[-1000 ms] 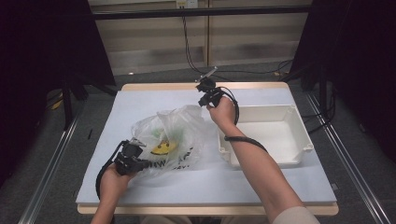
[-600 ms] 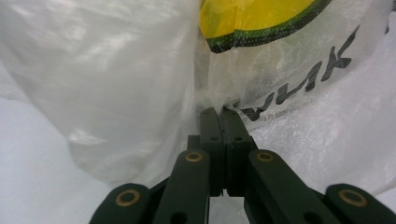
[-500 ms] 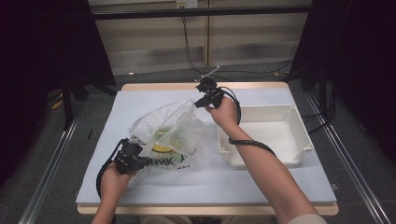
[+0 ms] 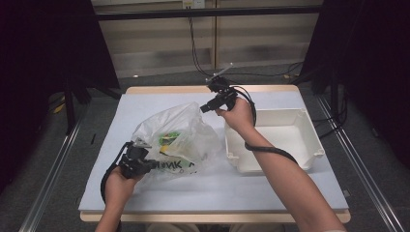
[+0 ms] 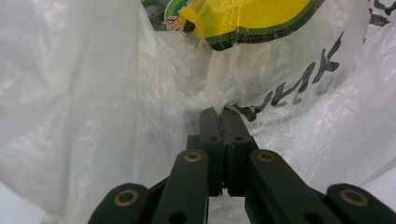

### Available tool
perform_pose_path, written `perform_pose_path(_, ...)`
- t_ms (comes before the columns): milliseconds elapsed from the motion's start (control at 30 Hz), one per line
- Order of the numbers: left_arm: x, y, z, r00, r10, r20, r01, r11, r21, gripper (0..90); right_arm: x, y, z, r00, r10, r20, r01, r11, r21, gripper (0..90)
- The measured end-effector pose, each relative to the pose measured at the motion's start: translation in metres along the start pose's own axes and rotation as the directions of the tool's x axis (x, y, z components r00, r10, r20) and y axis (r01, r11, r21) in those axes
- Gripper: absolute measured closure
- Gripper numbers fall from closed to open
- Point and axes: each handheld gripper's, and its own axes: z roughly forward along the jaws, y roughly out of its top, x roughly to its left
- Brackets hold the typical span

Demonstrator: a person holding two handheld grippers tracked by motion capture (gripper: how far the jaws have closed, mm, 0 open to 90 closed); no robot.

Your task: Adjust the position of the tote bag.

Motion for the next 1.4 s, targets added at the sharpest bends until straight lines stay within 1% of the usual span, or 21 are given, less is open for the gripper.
perform_pose_path(33, 0.000, 0.000, 0.000, 1.0000, 0.000, 0.000, 0.000, 1.0000, 0.007, 88.8, 0.000, 0.001, -0.001, 0.9999, -0.007, -0.008, 0.007, 1.000, -0.001, 43.1)
perform_pose_path(67, -0.001, 0.000, 0.001, 1.0000, -0.008, 0.001, 0.008, 1.0000, -0.001, 88.8, 0.002, 0.002, -0.002, 0.9999, -0.011, 0.004, 0.011, 1.000, 0.006, 39.9)
perform_pose_path(233, -0.001, 0.000, 0.000, 1.0000, -0.003, -0.001, 0.003, 1.0000, 0.001, 88.8, 0.006, 0.005, -0.005, 0.9997, -0.023, 0.006, 0.023, 1.000, 0.008, 35.2)
perform_pose_path(333, 0.000, 0.000, 0.000, 1.0000, 0.000, -0.002, 0.000, 1.0000, 0.003, 88.8, 0.010, 0.007, -0.008, 0.9981, -0.043, 0.045, 0.042, 0.999, 0.011, 31.7)
perform_pose_path(433, -0.001, 0.001, 0.000, 1.0000, -0.005, -0.005, 0.005, 1.0000, -0.008, 88.8, 0.013, 0.011, -0.013, 0.9987, -0.041, 0.031, 0.041, 0.999, -0.002, 29.4)
perform_pose_path(633, -0.001, 0.002, 0.000, 0.9999, 0.012, -0.005, -0.012, 0.9999, 0.001, 88.8, 0.015, 0.017, -0.018, 0.9986, -0.040, 0.035, 0.040, 0.999, -0.020, 26.3)
perform_pose_path(667, -0.002, 0.002, 0.001, 1.0000, 0.002, -0.007, -0.002, 1.0000, -0.004, 88.8, 0.016, 0.018, -0.019, 0.9990, -0.035, 0.030, 0.035, 0.999, -0.020, 26.3)
perform_pose_path(833, -0.003, 0.002, 0.002, 0.9999, 0.015, -0.003, -0.015, 0.9999, 0.005, 88.8, 0.029, 0.018, -0.012, 0.9972, -0.075, -0.011, 0.075, 0.997, 0.007, 25.8)
perform_pose_path(867, -0.003, 0.002, 0.002, 0.9999, 0.015, -0.005, -0.015, 0.9998, 0.008, 88.8, 0.035, 0.016, -0.005, 0.9962, -0.079, -0.038, 0.080, 0.997, 0.022, 25.7)
perform_pose_path(900, -0.003, 0.002, 0.002, 0.9998, 0.017, -0.006, -0.017, 0.9998, 0.008, 88.8, 0.035, 0.016, -0.005, 0.9962, -0.079, -0.038, 0.080, 0.997, 0.022, 25.7)
perform_pose_path(967, -0.003, 0.002, 0.001, 0.9999, 0.016, -0.005, -0.016, 0.9999, 0.003, 88.8, 0.042, 0.011, 0.002, 0.9935, -0.087, -0.074, 0.090, 0.995, 0.047, 25.9)
perform_pose_path(1033, -0.003, 0.002, 0.000, 0.9998, 0.015, -0.013, -0.015, 0.9999, 0.005, 88.8, 0.044, 0.009, 0.004, 0.9936, -0.090, -0.068, 0.094, 0.994, 0.059, 27.4)
perform_pose_path(1067, -0.002, 0.002, 0.000, 0.9998, 0.012, -0.015, -0.012, 0.9999, 0.004, 88.8, 0.045, 0.007, 0.007, 0.9924, -0.102, -0.069, 0.106, 0.992, 0.070, 31.1)
perform_pose_path(1100, -0.002, 0.002, 0.000, 0.9999, 0.006, -0.009, -0.006, 1.0000, -0.003, 88.8, 0.044, 0.001, 0.012, 0.9922, -0.104, -0.070, 0.110, 0.990, 0.089, 43.7)
perform_pose_path(1133, -0.002, 0.002, 0.000, 0.9999, 0.009, -0.011, -0.009, 1.0000, 0.000, 88.8, 0.043, -0.002, 0.013, 0.9918, -0.109, -0.067, 0.115, 0.989, 0.094, 51.8)
perform_pose_path(1167, -0.001, 0.001, 0.000, 0.9999, 0.008, -0.012, -0.008, 1.0000, -0.004, 88.8, 0.043, -0.002, 0.013, 0.9918, -0.109, -0.067, 0.115, 0.989, 0.094, 51.8)
perform_pose_path(1200, -0.002, 0.001, 0.000, 0.9999, 0.003, -0.013, -0.003, 1.0000, -0.008, 88.9, 0.038, -0.008, 0.015, 0.9915, -0.115, -0.060, 0.122, 0.986, 0.110, 70.4)
perform_pose_path(1233, -0.002, 0.001, 0.000, 0.9999, 0.003, -0.013, -0.003, 1.0000, -0.008, 89.1, 0.038, -0.008, 0.015, 0.9915, -0.115, -0.060, 0.122, 0.986, 0.110, 70.4)
perform_pose_path(1300, -0.002, 0.001, 0.001, 0.9999, -0.004, -0.010, 0.004, 1.0000, -0.005, 89.3, 0.026, -0.015, 0.013, 0.9929, -0.115, -0.033, 0.117, 0.989, 0.095, 88.2)
perform_pose_path(1367, -0.001, 0.001, 0.000, 0.9999, 0.006, -0.011, -0.006, 0.9999, 0.013, 89.4, 0.021, -0.016, 0.013, 0.9941, -0.106, -0.022, 0.107, 0.990, 0.092, 88.9)
perform_pose_path(1400, 0.000, 0.001, 0.000, 1.0000, 0.009, 0.004, -0.009, 0.9997, 0.021, 89.5, 0.016, -0.017, 0.012, 0.9950, -0.099, -0.011, 0.100, 0.991, 0.090, 89.2)
